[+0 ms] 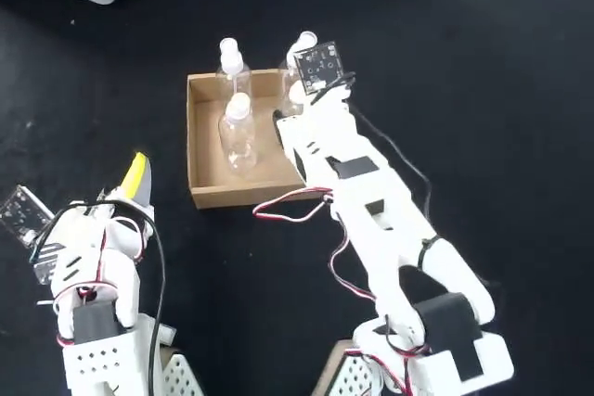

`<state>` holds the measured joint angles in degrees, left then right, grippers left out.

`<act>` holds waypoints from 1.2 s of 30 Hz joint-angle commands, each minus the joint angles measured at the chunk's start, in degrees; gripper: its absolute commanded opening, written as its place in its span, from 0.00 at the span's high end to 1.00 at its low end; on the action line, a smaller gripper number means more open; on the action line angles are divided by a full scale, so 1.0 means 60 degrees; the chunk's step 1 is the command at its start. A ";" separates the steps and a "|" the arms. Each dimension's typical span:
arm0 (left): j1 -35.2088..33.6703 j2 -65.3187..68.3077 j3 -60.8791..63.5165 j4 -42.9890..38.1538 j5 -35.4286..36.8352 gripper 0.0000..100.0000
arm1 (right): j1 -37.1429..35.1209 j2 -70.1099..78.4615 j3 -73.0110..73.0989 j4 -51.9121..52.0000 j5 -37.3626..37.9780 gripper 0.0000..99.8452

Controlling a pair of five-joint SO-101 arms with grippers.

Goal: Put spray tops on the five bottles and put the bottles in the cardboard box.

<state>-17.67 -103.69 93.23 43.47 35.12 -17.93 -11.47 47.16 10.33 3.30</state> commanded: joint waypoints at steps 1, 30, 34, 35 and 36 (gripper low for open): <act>-0.0066 -0.0132 -0.0037 -0.0205 -0.0029 0.73 | 0.0220 -0.0037 -0.0696 -0.0278 -0.0029 0.92; -0.0051 -0.0132 0.0110 -0.0234 -0.0029 0.73 | 0.0190 0.0593 -0.0711 -0.0278 -0.0029 0.84; -0.0051 -0.0132 0.0110 -0.0234 -0.0029 0.73 | 0.0190 0.0593 -0.0711 -0.0278 -0.0029 0.83; -0.0051 -0.0132 0.0110 -0.0234 -0.0029 0.73 | 0.0190 0.0593 -0.0711 -0.0278 -0.0029 0.83; -0.0051 -0.0132 0.0110 -0.0234 -0.0029 0.73 | 0.0190 0.0593 -0.0711 -0.0278 -0.0029 0.83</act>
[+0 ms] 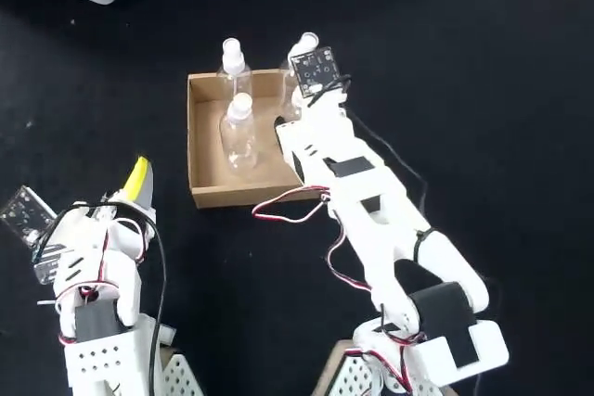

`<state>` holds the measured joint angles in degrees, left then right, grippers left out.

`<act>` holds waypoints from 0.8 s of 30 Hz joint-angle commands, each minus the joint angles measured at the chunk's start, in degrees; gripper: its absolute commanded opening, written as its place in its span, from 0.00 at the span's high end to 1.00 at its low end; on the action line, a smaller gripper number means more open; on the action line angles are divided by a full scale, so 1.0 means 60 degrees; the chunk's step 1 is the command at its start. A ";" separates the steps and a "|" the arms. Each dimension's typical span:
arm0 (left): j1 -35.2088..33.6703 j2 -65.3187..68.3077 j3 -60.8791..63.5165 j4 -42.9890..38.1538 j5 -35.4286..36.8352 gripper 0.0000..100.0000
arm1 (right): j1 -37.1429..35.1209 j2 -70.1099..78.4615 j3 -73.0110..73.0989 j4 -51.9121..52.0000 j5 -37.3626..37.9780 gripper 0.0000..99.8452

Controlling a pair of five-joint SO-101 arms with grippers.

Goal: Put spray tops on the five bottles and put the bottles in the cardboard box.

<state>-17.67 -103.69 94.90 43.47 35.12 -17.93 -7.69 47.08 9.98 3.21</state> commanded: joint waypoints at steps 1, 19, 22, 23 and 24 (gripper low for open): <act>-0.0051 -0.0132 -0.0168 -0.0234 -0.0029 0.73 | 0.0190 -0.0037 -0.0696 -0.0220 -0.0015 0.82; -0.0037 -0.0132 -0.0168 -0.0234 -0.0044 0.73 | -0.0176 -0.0022 -0.1018 0.0674 -0.0029 0.65; -0.0037 -0.0132 -0.0168 -0.0234 -0.0044 0.73 | -0.0176 0.0007 -0.1004 0.0674 -0.0029 0.61; -0.0037 -0.0132 -0.0168 -0.0234 -0.0044 0.73 | -0.0176 0.0007 -0.1004 0.0674 -0.0029 0.61; -0.0037 -0.0132 -0.0154 -0.0234 -0.0044 0.73 | -0.0190 -0.0022 -0.0989 0.0674 -0.0029 0.61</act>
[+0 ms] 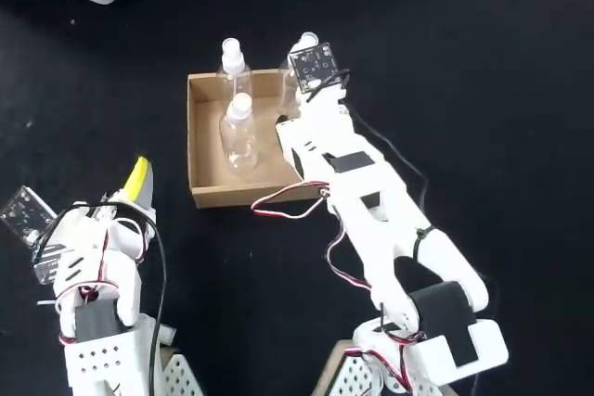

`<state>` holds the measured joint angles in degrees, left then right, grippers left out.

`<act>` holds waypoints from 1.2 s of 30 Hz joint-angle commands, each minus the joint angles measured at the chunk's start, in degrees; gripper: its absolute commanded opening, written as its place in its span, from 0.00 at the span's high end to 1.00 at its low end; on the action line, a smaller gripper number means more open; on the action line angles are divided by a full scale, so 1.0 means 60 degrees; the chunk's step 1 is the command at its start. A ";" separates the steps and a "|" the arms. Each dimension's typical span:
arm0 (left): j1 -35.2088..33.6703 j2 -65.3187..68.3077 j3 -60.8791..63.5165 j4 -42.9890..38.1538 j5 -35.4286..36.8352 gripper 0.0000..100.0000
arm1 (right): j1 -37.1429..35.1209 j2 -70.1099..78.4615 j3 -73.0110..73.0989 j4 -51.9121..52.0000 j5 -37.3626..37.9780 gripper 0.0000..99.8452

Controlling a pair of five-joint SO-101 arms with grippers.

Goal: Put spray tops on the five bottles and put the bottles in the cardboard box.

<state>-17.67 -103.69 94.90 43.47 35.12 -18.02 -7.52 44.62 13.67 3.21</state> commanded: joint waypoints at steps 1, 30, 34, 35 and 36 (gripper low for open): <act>-0.0037 -0.0132 -0.0154 -0.0234 -0.0059 0.73 | -0.0176 -0.0051 -0.0579 0.0073 -0.0029 0.61; -0.0037 -0.0132 -0.0154 -0.0234 -0.0073 0.73 | -0.0615 -0.1355 -0.0403 0.1817 -0.0088 0.61; -0.0051 -0.0132 -0.0154 -0.0234 -0.0073 0.73 | -0.0630 -0.1648 -0.0300 0.2037 -0.0103 0.61; -0.0051 -0.0132 -0.0154 -0.0234 -0.0073 0.73 | -0.0630 -0.1780 -0.0300 0.2198 -0.0103 0.61; -0.0037 -0.0132 -0.0154 -0.0234 -0.0073 0.73 | -0.0630 -0.1912 -0.0300 0.2374 -0.0103 0.61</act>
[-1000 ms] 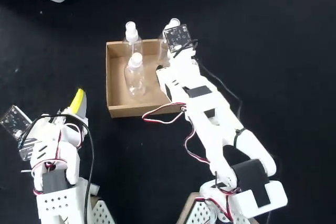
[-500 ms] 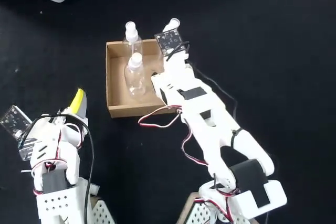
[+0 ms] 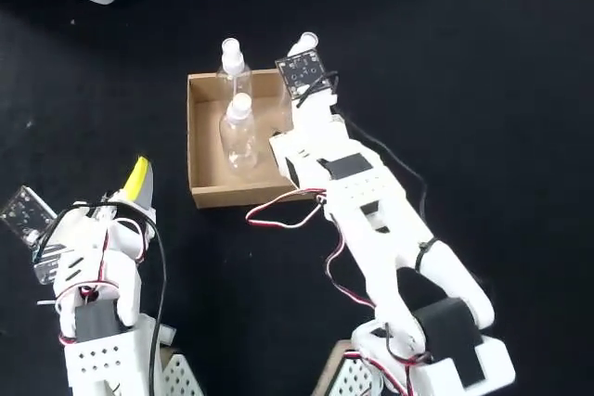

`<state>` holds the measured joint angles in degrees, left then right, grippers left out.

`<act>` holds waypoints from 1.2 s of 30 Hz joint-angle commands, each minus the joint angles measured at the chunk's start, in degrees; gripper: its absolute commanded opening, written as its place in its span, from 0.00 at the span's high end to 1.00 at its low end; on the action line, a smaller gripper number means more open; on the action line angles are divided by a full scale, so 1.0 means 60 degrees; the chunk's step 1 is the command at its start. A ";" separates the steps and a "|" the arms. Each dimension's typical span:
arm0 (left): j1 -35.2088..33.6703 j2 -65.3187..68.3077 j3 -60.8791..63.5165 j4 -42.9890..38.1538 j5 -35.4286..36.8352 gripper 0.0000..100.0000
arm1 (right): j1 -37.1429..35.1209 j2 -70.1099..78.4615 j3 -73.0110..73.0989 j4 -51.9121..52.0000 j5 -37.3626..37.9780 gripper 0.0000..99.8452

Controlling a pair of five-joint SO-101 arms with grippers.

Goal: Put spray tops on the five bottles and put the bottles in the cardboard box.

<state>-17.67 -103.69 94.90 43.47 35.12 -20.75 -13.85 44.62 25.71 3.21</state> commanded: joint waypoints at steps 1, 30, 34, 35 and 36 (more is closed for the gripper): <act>-0.0037 -0.0132 -0.0154 -0.0234 -0.0073 0.73 | -0.0176 -0.0989 -0.0286 0.0571 -0.0103 0.61; -0.1883 -0.0132 -0.1062 -0.0234 -0.1260 0.73 | -0.0190 -0.5062 -0.0271 0.5758 -0.0103 0.61; -0.2733 -0.0132 -0.1399 -0.0161 -0.1875 0.73 | -0.0190 -0.5575 -0.0271 0.6212 -0.0103 0.61; -0.2879 -0.0132 -0.1473 -0.0161 -0.1978 0.73 | -0.0190 -0.5692 -0.0271 0.6315 -0.0103 0.61; -0.3011 -0.0132 -0.1531 -0.0161 -0.2066 0.73 | -0.0190 -0.5824 -0.0271 0.6418 -0.0103 0.61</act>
<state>-31.91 -103.69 90.77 43.47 25.36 -20.84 -44.88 44.62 62.46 3.21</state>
